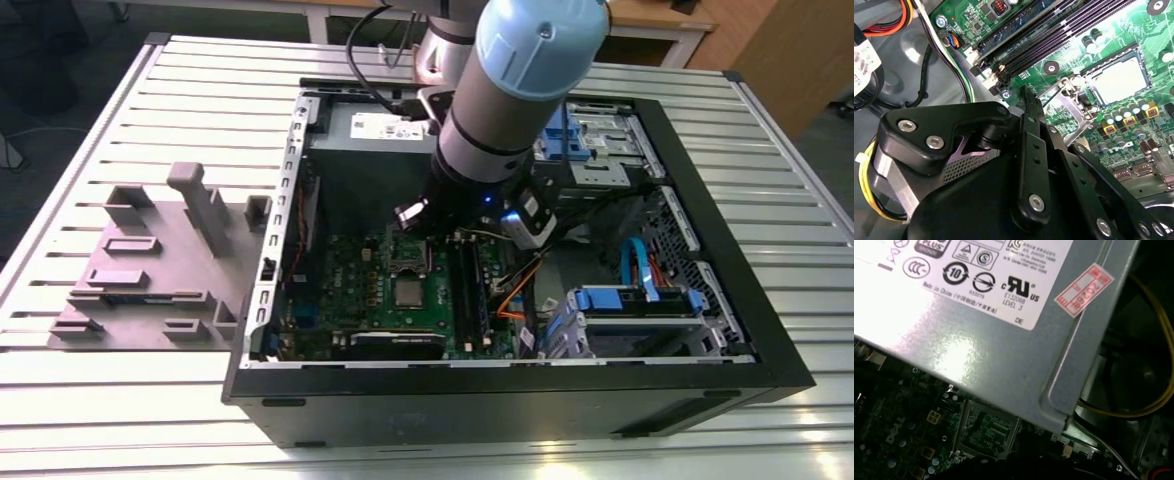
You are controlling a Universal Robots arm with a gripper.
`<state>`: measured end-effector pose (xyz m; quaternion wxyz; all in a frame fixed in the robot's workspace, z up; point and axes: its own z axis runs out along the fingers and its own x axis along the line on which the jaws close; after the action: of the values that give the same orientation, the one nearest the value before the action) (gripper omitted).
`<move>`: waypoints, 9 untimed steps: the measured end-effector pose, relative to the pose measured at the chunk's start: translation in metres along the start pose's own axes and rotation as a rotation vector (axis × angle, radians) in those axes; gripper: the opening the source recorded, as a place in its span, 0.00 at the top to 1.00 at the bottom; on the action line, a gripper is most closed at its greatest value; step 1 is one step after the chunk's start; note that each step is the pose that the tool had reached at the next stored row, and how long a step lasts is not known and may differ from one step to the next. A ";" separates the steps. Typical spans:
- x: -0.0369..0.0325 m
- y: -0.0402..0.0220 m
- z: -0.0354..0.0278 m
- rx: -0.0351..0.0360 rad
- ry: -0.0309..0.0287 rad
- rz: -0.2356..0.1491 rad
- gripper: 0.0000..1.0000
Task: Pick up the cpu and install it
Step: 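Close the cpu cover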
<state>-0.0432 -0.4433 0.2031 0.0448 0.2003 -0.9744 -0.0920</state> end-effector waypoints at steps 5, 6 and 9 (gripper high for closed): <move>-0.0019 -0.0009 -0.0024 0.0006 0.0046 0.001 0.90; -0.0024 -0.0011 -0.0027 0.0003 0.0054 0.001 0.90; -0.0027 -0.0012 -0.0029 -0.0001 0.0062 0.001 0.90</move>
<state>-0.0399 -0.4438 0.2056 0.0479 0.1999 -0.9744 -0.0914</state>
